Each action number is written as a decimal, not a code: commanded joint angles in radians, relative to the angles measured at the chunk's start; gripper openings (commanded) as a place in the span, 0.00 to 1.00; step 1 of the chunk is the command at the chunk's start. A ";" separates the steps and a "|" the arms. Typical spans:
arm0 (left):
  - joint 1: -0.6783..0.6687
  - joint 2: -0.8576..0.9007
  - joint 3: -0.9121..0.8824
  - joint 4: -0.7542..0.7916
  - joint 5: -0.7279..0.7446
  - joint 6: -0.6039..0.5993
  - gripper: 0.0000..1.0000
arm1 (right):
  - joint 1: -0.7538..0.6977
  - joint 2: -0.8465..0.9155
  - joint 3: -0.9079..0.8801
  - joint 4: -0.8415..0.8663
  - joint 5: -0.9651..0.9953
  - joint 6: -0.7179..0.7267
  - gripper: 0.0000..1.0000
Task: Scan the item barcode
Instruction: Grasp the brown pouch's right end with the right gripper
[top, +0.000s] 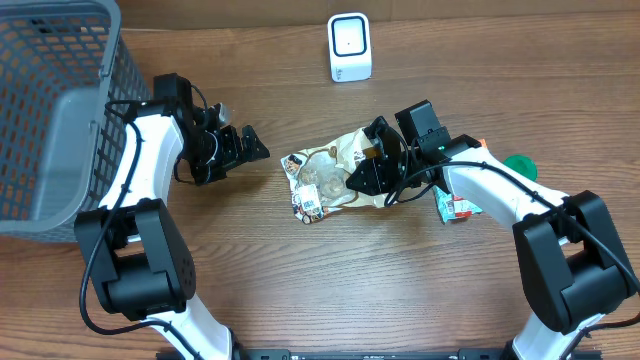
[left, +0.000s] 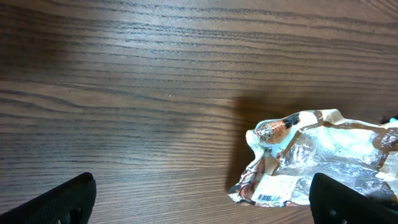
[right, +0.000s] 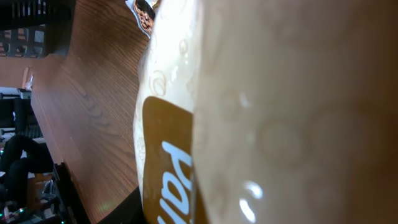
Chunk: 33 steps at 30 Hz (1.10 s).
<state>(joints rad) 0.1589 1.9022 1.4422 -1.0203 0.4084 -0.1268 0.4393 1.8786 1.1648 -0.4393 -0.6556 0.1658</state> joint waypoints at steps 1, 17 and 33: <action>-0.003 -0.026 -0.002 0.003 0.015 0.023 1.00 | 0.005 -0.031 0.014 0.003 0.000 0.002 0.32; -0.003 -0.026 -0.002 0.004 0.014 0.023 1.00 | 0.005 -0.031 0.014 0.006 0.000 0.002 0.32; -0.002 -0.026 -0.002 0.018 0.006 0.023 1.00 | 0.005 -0.033 0.055 0.001 -0.029 0.016 0.29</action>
<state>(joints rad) 0.1589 1.9022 1.4422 -1.0073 0.4076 -0.1234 0.4393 1.8786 1.1690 -0.4404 -0.6659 0.1837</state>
